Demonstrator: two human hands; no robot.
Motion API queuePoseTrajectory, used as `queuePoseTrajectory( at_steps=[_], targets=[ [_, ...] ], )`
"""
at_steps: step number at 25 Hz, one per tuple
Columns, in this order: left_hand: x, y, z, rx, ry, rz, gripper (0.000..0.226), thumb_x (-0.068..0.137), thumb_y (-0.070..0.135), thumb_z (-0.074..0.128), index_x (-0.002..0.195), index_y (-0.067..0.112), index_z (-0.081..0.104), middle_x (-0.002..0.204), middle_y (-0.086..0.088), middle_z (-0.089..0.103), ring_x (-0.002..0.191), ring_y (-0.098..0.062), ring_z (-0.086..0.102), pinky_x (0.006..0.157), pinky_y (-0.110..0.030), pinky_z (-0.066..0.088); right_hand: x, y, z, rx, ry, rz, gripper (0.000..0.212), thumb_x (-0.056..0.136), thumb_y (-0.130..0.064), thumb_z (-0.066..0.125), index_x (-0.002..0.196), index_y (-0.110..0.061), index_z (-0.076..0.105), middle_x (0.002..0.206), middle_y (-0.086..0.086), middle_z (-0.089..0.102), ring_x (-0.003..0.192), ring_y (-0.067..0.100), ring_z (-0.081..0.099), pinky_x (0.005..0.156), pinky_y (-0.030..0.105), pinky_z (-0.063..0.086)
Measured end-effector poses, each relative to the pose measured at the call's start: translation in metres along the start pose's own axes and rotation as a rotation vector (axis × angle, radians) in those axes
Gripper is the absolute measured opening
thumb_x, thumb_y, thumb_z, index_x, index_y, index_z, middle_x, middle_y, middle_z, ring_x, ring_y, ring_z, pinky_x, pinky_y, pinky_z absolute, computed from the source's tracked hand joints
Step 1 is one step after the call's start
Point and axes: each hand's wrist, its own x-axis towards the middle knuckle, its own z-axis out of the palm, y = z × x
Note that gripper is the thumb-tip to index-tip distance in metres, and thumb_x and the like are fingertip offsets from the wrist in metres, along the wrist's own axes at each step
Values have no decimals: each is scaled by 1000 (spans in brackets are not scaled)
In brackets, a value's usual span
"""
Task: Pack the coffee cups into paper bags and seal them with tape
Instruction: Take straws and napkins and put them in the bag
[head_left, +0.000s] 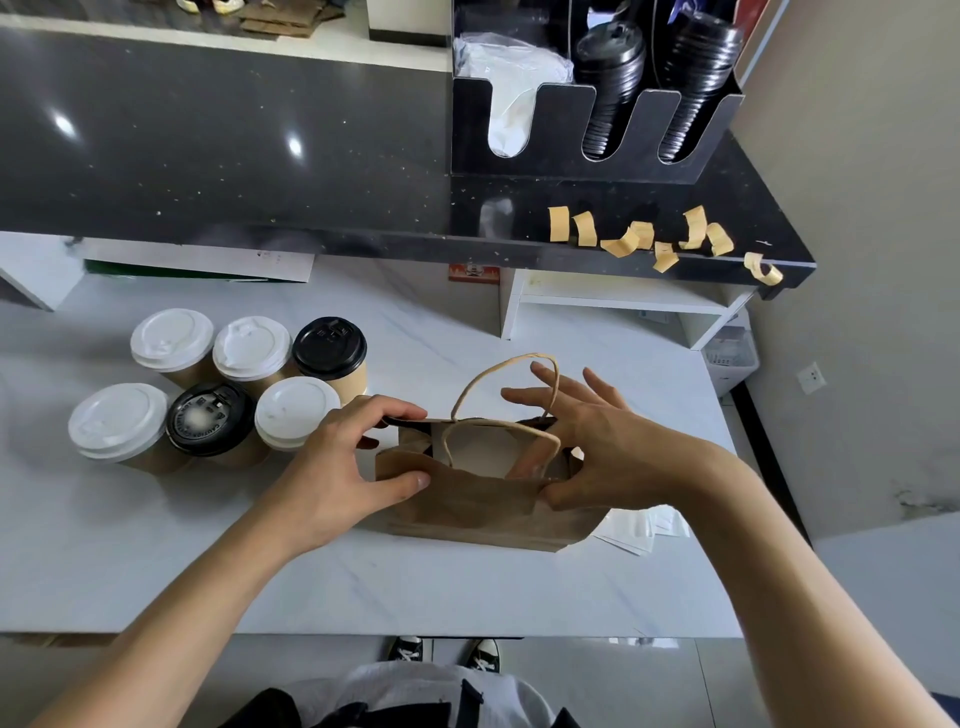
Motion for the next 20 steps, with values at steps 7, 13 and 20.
queuePoseTrajectory(
  at_steps=[7,13,20],
  targets=[
    [1,2,0,13,-2,11,48,78,26,87,116,44,64,121,30,59,121,1,51,92,-5,35,5,-1,9,-136,-35,55,26,91,-54,61,109,-41,75,166,-18,23,155,3,-11,125,52,-15],
    [0,-2,0,-7,5,2,42,82,29,84,116,43,65,121,27,61,120,-1,53,96,-13,38,-14,10,11,65,267,28,20,75,-43,81,85,-36,64,114,-23,56,115,-3,44,114,35,28],
    [1,-5,3,-82,20,23,26,86,25,80,109,35,72,117,12,69,117,-10,61,95,-18,44,-35,28,23,250,365,171,63,75,-42,82,127,-52,47,125,-28,52,121,6,49,106,32,37]
  ],
)
